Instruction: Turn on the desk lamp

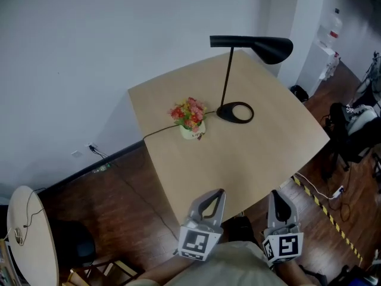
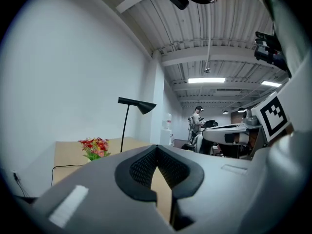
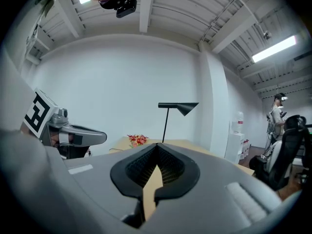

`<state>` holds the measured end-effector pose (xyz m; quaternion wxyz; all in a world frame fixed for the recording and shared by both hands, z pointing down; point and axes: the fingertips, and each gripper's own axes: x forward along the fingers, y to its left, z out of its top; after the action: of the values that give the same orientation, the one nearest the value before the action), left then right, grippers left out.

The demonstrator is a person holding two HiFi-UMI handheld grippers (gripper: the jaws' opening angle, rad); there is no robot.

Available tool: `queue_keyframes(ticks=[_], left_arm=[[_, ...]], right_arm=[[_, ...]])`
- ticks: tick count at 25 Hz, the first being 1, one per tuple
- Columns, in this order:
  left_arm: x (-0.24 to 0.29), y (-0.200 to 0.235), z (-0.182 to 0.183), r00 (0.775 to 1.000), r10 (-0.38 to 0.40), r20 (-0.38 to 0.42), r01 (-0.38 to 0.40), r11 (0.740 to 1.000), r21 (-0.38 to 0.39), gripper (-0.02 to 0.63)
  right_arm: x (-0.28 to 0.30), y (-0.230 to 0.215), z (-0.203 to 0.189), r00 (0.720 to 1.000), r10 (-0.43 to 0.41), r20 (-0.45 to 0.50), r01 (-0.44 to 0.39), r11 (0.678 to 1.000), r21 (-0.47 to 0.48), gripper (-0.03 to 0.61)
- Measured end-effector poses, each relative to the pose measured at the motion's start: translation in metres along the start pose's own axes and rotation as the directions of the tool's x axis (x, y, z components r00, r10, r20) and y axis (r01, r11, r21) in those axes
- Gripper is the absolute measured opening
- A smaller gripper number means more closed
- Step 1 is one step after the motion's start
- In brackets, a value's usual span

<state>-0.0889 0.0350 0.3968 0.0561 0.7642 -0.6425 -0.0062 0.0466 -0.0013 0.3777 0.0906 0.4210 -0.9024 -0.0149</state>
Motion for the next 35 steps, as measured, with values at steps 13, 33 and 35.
queue_keyframes(ticks=[13, 33, 35], left_arm=[[0.101, 0.058, 0.006, 0.975, 0.21, -0.076, -0.21, 0.978, 0.007, -0.002], [0.209, 0.118, -0.021, 0.885, 0.404, -0.232, -0.404, 0.913, 0.051, -0.002], [0.215, 0.122, -0.024, 0.876, 0.414, -0.246, -0.414, 0.909, 0.056, -0.002]], right_arm=[[0.148, -0.038, 0.0, 0.971, 0.241, -0.005, -0.241, 0.97, 0.026, -0.002], [0.336, -0.066, -0.048, 0.891, 0.448, -0.077, -0.444, 0.894, 0.068, -0.002], [0.355, -0.066, -0.056, 0.886, 0.454, -0.095, -0.45, 0.891, 0.068, -0.002]])
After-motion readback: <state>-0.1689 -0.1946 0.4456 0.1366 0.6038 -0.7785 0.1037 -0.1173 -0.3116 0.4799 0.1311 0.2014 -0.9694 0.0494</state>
